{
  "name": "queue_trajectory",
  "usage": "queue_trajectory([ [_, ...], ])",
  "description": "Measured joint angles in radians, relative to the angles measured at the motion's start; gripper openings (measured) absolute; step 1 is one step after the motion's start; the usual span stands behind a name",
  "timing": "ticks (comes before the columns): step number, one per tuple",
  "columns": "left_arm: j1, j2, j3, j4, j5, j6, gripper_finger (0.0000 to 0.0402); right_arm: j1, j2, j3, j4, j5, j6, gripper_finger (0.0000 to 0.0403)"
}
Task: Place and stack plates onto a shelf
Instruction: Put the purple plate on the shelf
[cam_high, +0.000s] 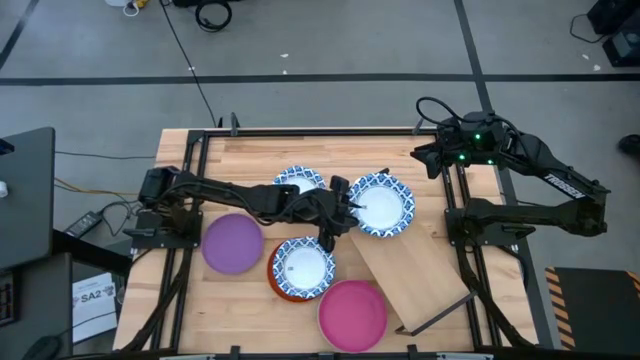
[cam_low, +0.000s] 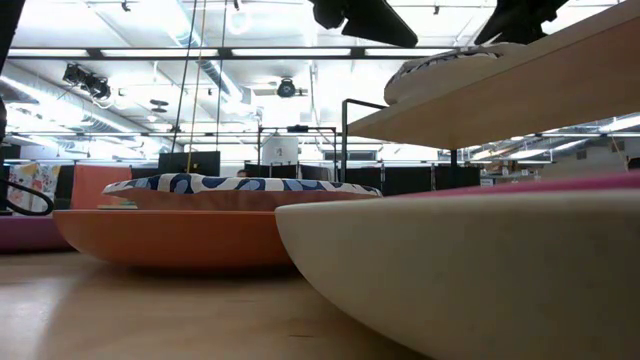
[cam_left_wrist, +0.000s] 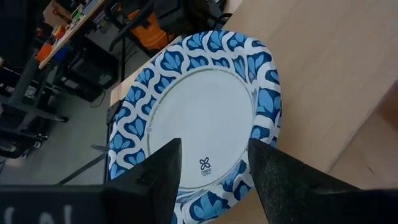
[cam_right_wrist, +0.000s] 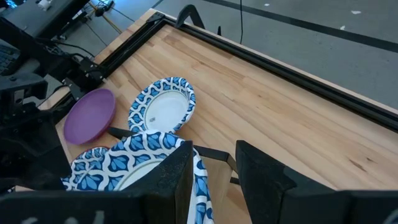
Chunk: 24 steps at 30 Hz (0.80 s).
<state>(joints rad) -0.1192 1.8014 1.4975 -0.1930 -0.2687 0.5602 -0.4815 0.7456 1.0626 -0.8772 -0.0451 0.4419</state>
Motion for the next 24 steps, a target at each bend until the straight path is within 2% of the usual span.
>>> queue_trajectory([
  [7, -0.004, -0.034, 0.001, -0.01, 0.003, -0.009, 0.0192, 0.0, 0.0, 0.0, 0.0, 0.0, 0.0, 0.0128],
  [14, -0.013, -0.096, 0.001, -0.04, 0.002, -0.105, 0.0192, 0.0, 0.0, 0.0, -0.003, 0.0, 0.0, 0.0128],
  [24, -0.064, -0.215, 0.001, -0.269, -0.001, -0.272, 0.0192, 0.0, 0.0, 0.0, -0.003, 0.001, 0.0, 0.0128],
])
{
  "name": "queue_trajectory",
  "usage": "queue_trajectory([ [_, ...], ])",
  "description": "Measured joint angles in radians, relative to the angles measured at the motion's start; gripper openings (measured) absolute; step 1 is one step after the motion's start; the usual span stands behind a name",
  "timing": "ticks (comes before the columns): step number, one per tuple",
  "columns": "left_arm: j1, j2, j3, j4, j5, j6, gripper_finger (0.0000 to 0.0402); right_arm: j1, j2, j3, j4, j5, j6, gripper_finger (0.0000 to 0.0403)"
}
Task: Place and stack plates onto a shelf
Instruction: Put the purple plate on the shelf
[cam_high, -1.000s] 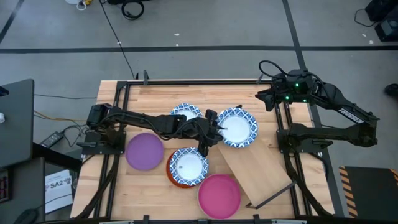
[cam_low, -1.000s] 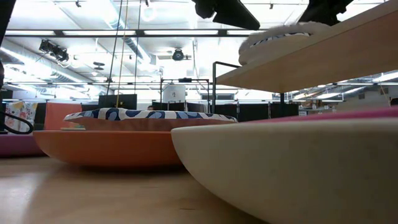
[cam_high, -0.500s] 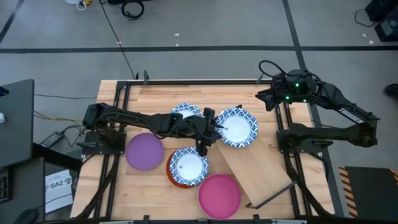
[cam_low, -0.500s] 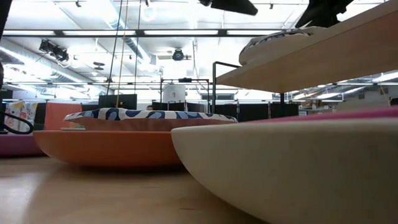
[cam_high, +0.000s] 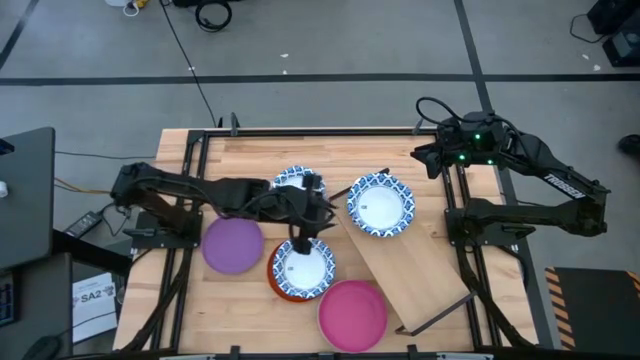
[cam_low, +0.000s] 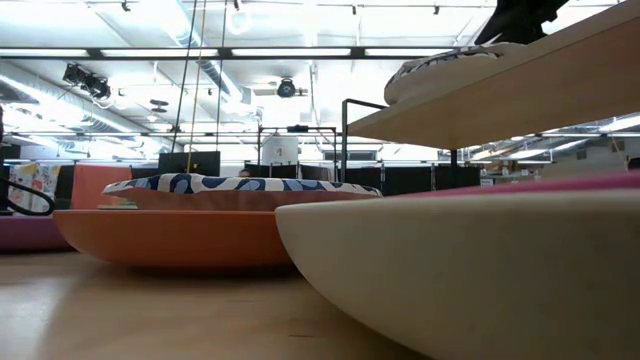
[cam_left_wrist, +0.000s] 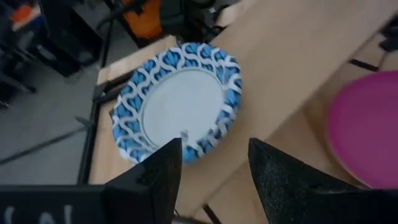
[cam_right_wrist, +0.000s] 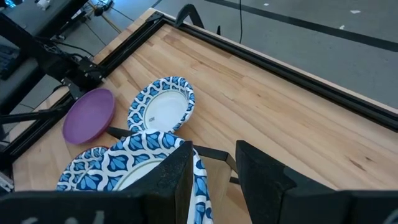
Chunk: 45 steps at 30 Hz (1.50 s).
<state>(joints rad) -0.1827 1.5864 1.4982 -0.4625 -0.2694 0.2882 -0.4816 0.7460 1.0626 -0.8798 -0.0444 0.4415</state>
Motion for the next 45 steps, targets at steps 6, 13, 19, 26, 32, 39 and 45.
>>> queue_trajectory([
  [6, -0.034, -0.067, 0.0, -0.133, 0.002, -0.121, 0.0192, 0.0, 0.0, 0.0, 0.001, 0.0, -0.019, 0.0128],
  [13, -0.064, -0.129, 0.0, -0.286, 0.001, -0.21, 0.0192, 0.0, 0.0, 0.0, 0.004, 0.0, -0.019, 0.0128],
  [19, -0.055, -0.185, 0.0, -0.459, 0.004, -0.307, 0.0192, 0.0, 0.0, 0.0, 0.003, 0.001, -0.019, 0.0128],
  [26, -0.03, -0.273, 0.0, -0.691, -0.023, -0.411, 0.0192, 0.0, 0.0, 0.0, 0.003, 0.001, -0.019, 0.0128],
  [32, -0.015, -0.366, 0.0, -0.831, -0.083, -0.441, 0.0192, 0.0, 0.0, 0.0, 0.003, 0.002, -0.019, 0.0128],
  [39, -0.01, -0.457, 0.0, -0.871, -0.142, -0.442, 0.0192, 0.0, 0.0, 0.0, 0.003, 0.002, -0.019, 0.0128],
  [45, 0.031, -0.477, -0.014, -0.86, -0.146, -0.456, 0.0192, 0.0, 0.0, 0.0, 0.003, 0.002, -0.019, 0.0128],
])
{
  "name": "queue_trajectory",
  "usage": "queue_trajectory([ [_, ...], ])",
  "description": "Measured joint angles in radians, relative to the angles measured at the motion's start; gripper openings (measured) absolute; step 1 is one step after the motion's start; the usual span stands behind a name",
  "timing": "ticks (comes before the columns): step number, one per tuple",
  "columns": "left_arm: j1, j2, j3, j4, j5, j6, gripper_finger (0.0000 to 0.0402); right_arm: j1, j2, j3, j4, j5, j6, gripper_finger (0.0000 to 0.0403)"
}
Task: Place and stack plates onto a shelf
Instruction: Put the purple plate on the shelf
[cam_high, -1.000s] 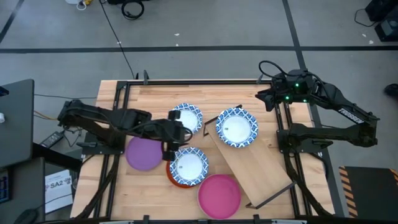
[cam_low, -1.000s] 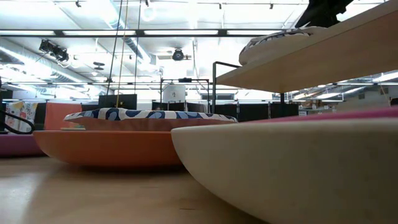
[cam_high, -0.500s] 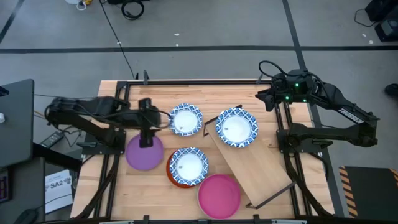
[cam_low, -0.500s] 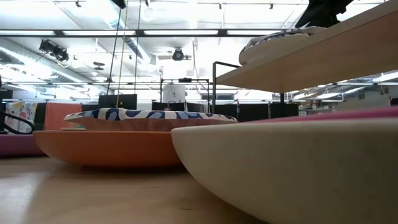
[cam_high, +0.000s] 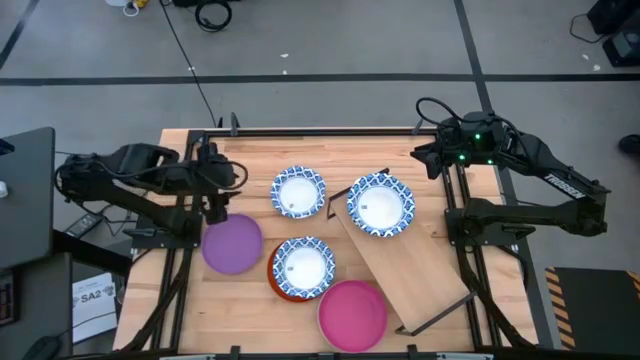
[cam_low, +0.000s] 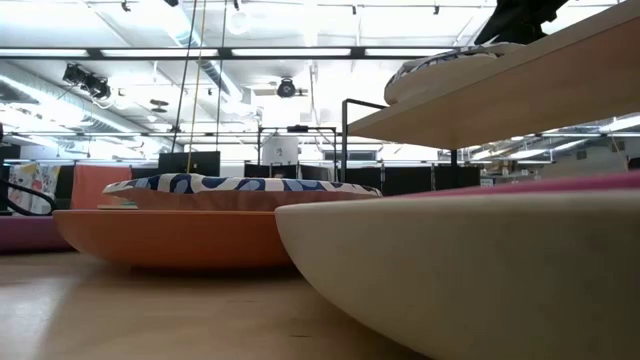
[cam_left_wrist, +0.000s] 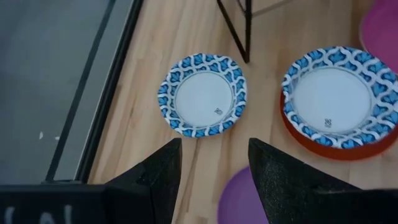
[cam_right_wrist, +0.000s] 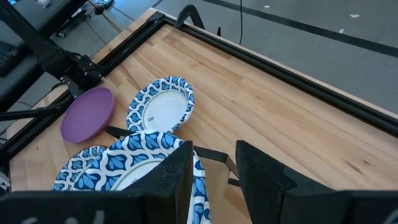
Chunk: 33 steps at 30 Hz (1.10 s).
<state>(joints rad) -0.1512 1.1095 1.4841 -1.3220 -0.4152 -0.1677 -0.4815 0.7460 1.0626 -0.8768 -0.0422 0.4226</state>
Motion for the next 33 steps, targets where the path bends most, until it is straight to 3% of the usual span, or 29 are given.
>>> queue_trajectory([
  [7, 0.114, -0.061, -0.299, 0.035, 0.01, 0.0, 0.0192, 0.0, 0.0, 0.0, 0.0, 0.0, 0.0, 0.0128],
  [13, 0.245, -0.099, -0.568, 0.138, 0.187, -0.004, 0.0192, 0.0, 0.002, 0.0, 0.0, 0.0, -0.007, 0.0128],
  [19, 0.36, -0.101, -0.756, 0.315, 0.31, 0.024, 0.0192, 0.0, 0.013, 0.0, 0.0, 0.0, -0.007, 0.0128],
  [22, 0.408, -0.082, -0.748, 0.334, 0.384, 0.057, 0.0192, 0.0, 0.021, 0.0, 0.0, 0.0, -0.007, 0.0128],
  [33, 0.534, -0.059, -0.751, 0.362, 0.398, 0.07, 0.0192, 0.0, 0.054, 0.0, 0.0, 0.031, -0.007, 0.0128],
])
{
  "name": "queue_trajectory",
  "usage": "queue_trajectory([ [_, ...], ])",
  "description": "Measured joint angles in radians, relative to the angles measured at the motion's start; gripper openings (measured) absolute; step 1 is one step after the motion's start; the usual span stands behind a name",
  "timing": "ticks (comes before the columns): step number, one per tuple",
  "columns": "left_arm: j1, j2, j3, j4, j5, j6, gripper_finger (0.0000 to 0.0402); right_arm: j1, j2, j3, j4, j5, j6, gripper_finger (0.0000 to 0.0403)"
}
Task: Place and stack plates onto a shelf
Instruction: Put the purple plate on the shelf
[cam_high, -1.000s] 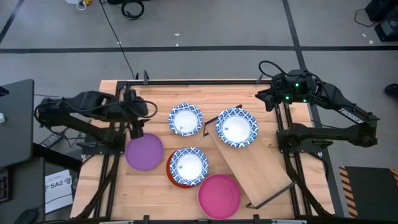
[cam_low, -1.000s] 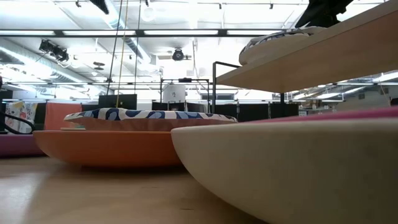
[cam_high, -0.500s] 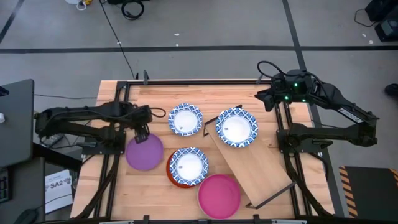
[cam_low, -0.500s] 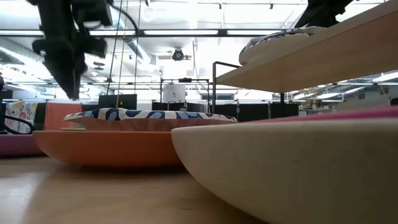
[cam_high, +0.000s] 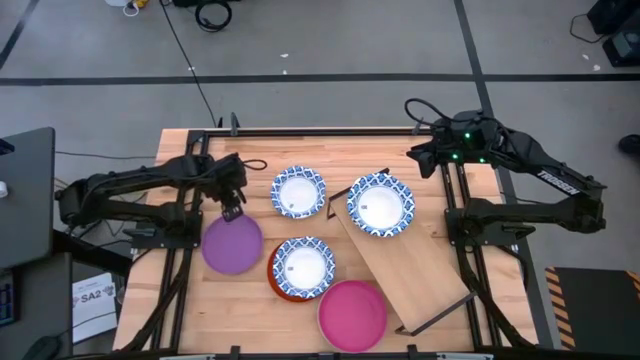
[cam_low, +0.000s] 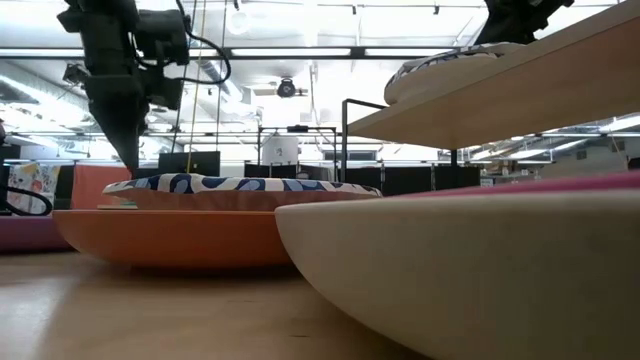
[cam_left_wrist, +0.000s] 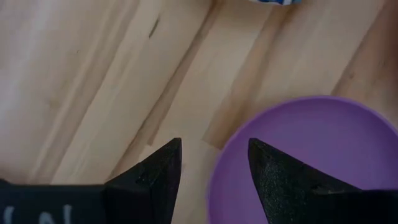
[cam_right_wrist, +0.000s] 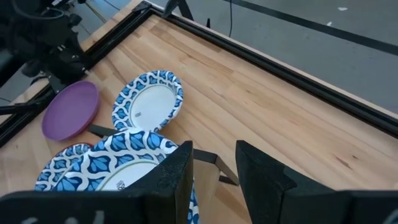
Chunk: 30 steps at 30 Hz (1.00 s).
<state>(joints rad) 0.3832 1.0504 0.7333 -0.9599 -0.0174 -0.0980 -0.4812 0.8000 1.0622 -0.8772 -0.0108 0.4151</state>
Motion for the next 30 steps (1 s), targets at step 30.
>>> queue_trajectory([
  [30, 0.02, 0.411, -0.001, 0.002, 0.047, 0.023, 0.0192, 0.0, -0.002, 0.0, 0.0, -0.007, 0.0, 0.0128],
])
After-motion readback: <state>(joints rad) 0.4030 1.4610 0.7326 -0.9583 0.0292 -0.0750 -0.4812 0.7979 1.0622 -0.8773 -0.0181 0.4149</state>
